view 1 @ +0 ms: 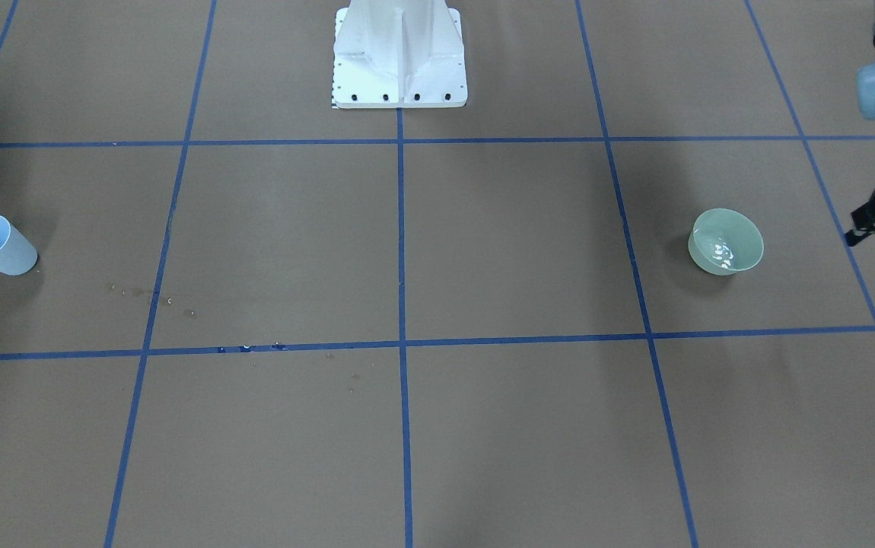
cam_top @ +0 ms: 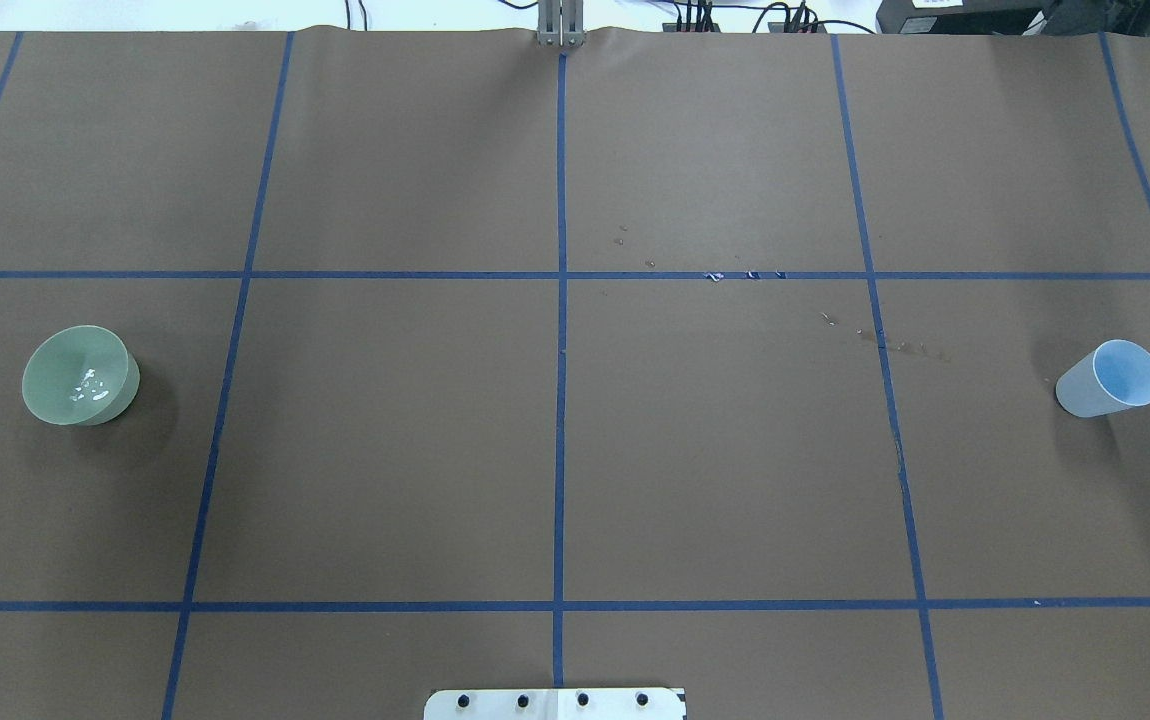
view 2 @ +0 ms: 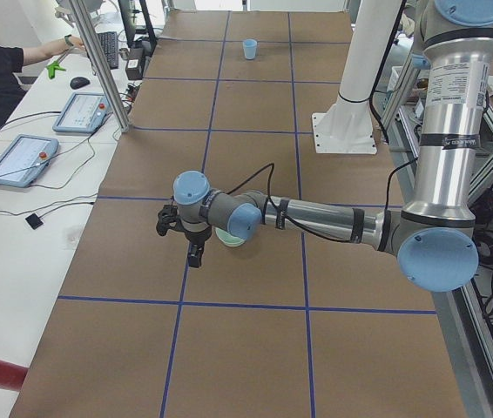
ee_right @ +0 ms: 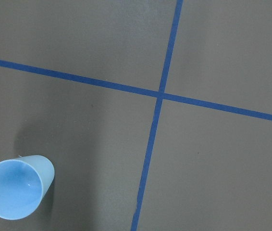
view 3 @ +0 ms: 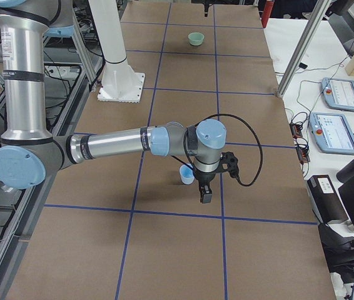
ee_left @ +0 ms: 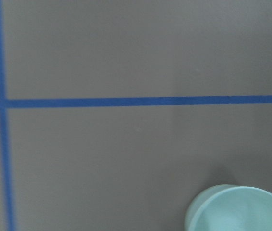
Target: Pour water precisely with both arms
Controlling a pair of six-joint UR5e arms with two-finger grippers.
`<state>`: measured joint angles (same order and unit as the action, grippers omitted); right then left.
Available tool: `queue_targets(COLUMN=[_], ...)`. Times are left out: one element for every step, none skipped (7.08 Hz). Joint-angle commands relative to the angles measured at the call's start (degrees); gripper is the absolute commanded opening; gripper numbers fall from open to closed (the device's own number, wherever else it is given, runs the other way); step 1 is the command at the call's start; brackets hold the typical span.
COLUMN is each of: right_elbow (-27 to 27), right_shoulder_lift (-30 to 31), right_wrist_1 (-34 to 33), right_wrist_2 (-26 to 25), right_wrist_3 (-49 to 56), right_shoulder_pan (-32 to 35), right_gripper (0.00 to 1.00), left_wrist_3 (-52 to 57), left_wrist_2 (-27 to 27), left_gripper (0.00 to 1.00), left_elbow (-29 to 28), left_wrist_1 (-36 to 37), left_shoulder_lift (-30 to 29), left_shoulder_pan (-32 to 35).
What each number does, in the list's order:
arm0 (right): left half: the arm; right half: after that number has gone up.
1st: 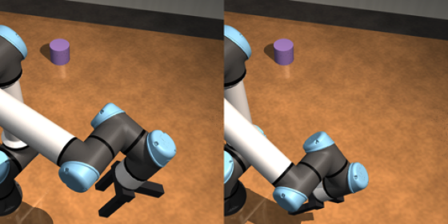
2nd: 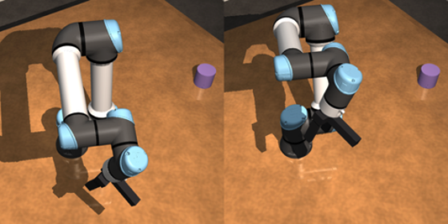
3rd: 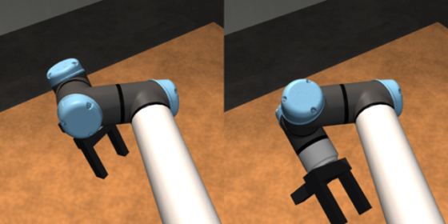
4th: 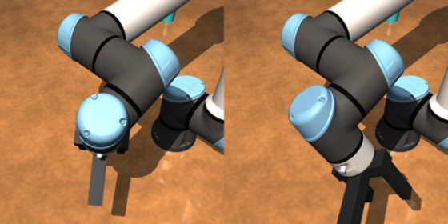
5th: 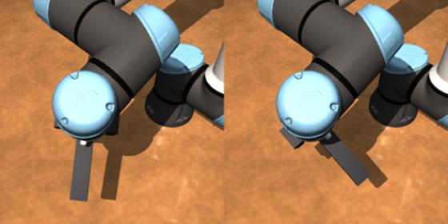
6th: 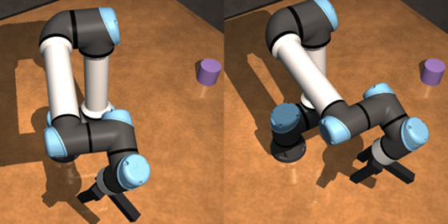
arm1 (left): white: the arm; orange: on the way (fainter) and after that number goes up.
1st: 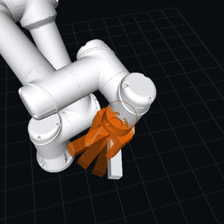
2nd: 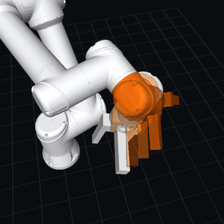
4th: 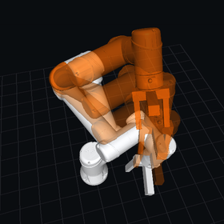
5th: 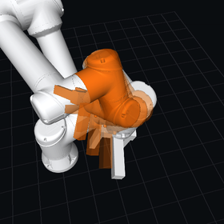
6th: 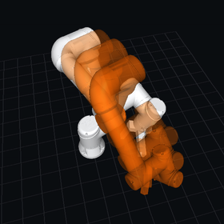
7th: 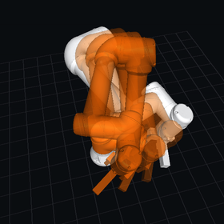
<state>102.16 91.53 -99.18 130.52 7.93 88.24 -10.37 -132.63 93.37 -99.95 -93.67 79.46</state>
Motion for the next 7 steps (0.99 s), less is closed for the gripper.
queue_targets(right_elbow=[-0.2, -0.12, 0.06, 0.23, 0.06, 0.23, 0.24], right_shoulder_lift=[0.84, 1.97, 2.42, 2.86, 3.91, 4.26, 4.44], right_wrist_1=[-0.05, 0.03, 0.04, -0.05, 0.03, 0.04, 0.04], right_wrist_2=[0.0, 0.0, 0.0, 0.09, 1.92, 2.28, 2.29], right_wrist_3=[0.24, 0.24, 0.24, -0.02, -0.11, -0.11, -0.11], right_shoulder_pan=[0.0, 0.44, 1.05, 1.4, 1.58, 2.28, 2.37], right_gripper=[1.0, 1.0, 1.0, 1.0, 1.0, 1.0, 1.0], left_wrist_3=[11.25, 10.64, 10.2, 10.28, 9.94, 9.93, 9.93], left_wrist_2=[1.32, 0.97, 0.88, 0.8, 0.97, 1.06, 1.23], left_gripper=[1.0, 1.0, 1.0, 1.0, 1.0, 1.0, 1.0], left_elbow=[-0.74, -2.65, -2.41, -2.06, 0.12, 1.01, 1.02], left_wrist_1=[8.27, 8.28, 8.19, 7.41, 7.4, 7.49, 7.58], left_shoulder_lift=[-2.58, -1.96, -1.0, 0.49, 1.11, 1.03, 1.03], left_shoulder_pan=[8.77, 8.96, 8.96, 9.22, 9.31, 9.31, 9.31])
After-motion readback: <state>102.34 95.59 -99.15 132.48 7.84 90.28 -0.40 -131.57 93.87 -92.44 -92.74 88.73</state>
